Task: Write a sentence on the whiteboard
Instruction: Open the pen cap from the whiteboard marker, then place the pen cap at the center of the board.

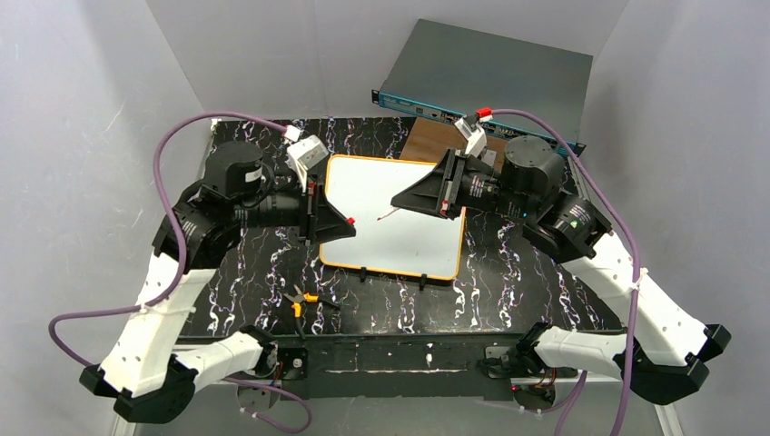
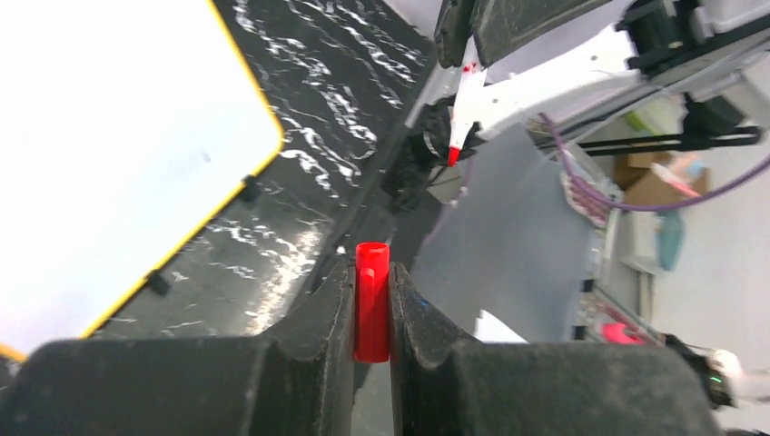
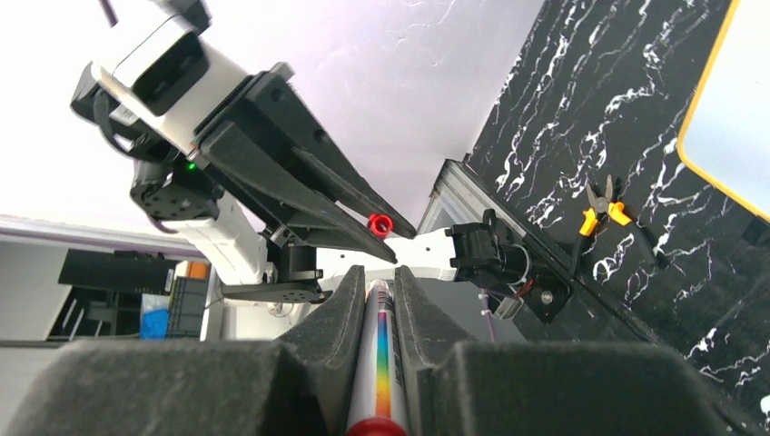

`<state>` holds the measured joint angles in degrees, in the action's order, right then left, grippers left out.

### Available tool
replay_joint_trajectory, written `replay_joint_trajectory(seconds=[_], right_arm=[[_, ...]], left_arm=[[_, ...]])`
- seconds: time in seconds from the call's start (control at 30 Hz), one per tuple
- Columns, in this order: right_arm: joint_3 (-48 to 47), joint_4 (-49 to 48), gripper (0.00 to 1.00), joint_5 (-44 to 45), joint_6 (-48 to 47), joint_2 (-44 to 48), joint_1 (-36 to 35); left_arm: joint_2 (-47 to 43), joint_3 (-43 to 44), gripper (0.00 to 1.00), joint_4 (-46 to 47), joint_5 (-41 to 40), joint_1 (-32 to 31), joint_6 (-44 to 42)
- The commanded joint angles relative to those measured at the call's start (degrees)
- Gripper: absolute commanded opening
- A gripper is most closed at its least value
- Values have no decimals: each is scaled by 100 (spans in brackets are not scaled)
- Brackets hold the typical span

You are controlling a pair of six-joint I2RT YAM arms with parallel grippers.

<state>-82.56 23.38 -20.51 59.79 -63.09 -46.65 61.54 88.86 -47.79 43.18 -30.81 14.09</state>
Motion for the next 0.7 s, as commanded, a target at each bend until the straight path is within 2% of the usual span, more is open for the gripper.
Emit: replay_joint_trajectory(seconds=[0.0,0.37,0.53,0.67], right_arm=[[-5,202,1,162,224,25,149],[67,736,1,6,260,187,778],[1,1321,1,277,-166,469,1144],[-17,1766,1,504,-543,697,1332]], left_arm=[[-187,-45,0,-329,-877,31,-713],[-686,-661,0,-391,-2413,31,-1377],[-586,-979,0,-625,-2686,31,-1228],[-536,-1291,0,-580,-3255,102,-1009]])
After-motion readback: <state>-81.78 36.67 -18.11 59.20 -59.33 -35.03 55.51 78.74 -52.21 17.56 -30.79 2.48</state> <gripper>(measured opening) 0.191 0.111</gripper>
